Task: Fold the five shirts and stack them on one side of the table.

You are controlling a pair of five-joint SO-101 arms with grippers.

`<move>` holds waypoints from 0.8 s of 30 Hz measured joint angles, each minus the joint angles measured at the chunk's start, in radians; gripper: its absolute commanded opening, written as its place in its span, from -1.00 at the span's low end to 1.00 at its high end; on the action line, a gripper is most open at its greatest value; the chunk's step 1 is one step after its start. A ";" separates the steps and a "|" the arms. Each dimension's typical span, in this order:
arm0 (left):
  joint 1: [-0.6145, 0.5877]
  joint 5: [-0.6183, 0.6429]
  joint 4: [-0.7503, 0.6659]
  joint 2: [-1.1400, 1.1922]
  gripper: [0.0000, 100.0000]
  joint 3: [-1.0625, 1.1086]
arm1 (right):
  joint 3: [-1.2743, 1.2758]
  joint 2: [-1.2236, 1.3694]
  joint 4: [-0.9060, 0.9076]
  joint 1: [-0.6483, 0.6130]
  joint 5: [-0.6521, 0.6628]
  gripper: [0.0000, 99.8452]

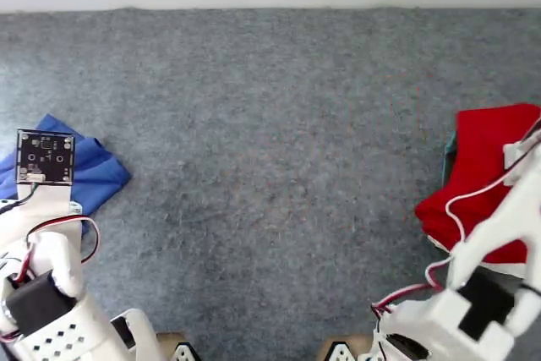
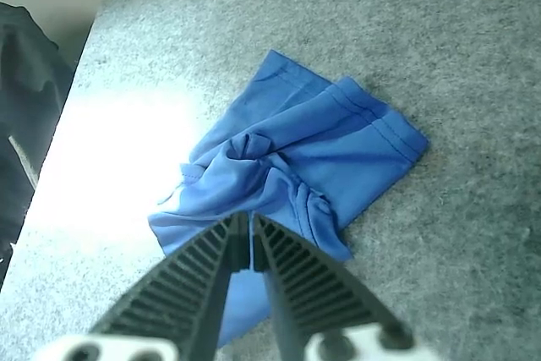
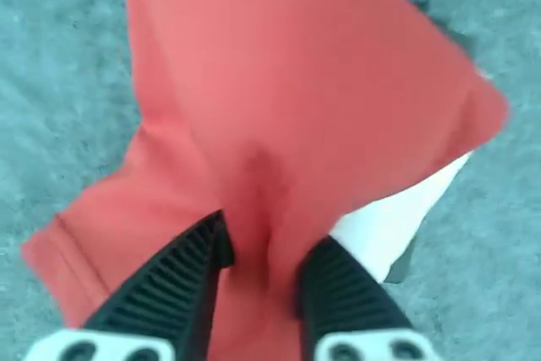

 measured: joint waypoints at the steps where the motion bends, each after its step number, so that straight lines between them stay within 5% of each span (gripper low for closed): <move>1: 0.000 0.000 0.000 0.000 -0.97 0.000 | 0.000 0.011 0.000 0.008 0.000 -0.39; 14: 0.176 0.000 0.000 0.000 -0.97 0.061 | -0.054 -0.178 0.226 0.035 -0.120 -0.34; 21: 0.311 0.003 0.000 -0.003 -0.97 0.161 | 0.006 -0.307 0.253 0.023 -0.256 -0.97; 24: 0.396 0.000 0.000 -0.003 -0.97 0.172 | 0.068 -0.384 0.253 0.020 -0.272 -0.90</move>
